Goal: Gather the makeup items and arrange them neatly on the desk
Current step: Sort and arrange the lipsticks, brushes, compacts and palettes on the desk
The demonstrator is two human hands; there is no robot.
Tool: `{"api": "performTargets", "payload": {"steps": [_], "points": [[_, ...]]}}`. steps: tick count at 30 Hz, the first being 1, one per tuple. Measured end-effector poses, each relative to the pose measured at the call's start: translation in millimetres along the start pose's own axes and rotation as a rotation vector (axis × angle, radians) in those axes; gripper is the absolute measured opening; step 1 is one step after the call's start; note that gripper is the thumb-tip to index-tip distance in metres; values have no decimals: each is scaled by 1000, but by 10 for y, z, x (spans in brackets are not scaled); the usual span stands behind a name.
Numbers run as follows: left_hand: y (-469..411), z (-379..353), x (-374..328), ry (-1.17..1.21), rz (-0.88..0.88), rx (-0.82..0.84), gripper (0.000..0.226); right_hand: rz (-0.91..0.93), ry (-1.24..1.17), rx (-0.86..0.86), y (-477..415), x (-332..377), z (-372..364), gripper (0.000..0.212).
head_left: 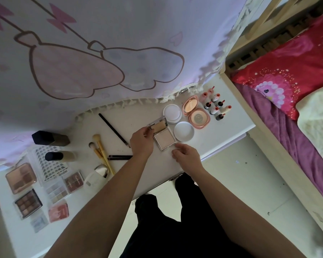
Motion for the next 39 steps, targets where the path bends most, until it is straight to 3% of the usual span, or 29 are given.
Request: {"api": "performTargets", "payload": {"steps": [3, 8, 13, 18, 22, 27, 32, 39], "points": [[-11, -21, 15, 28, 11, -18, 41, 4, 3, -3, -9, 21, 6, 33], [-22, -21, 6, 29, 13, -39, 31, 10, 5, 2, -16, 67, 21, 35], [-44, -46, 48, 64, 32, -40, 32, -1, -15, 7, -45, 49, 47, 26], [-82, -95, 106, 134, 58, -56, 34, 47, 125, -8, -49, 137, 96, 29], [-98, -106, 150, 169, 76, -69, 26, 203, 314, -109, 10, 410, 283, 18], [-116, -101, 165, 195, 79, -75, 32, 306, 313, -272, -135, 704, 602, 13], [-133, -113, 181, 246, 81, -49, 32, 461, 419, -110, -356, 1045, 464, 28], [-189, -103, 233, 295, 90, -45, 29, 458, 430, -142, -554, 1183, 449, 33]]}}
Point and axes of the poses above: each hand's wrist, its own y-axis away from the middle knuckle, its own z-axis out of the back of the hand, x = y × z, the point moved 9 cm from there along -y, towards the middle knuckle, and after that the axes turned 1 degree about z, right-handed, at the moved point
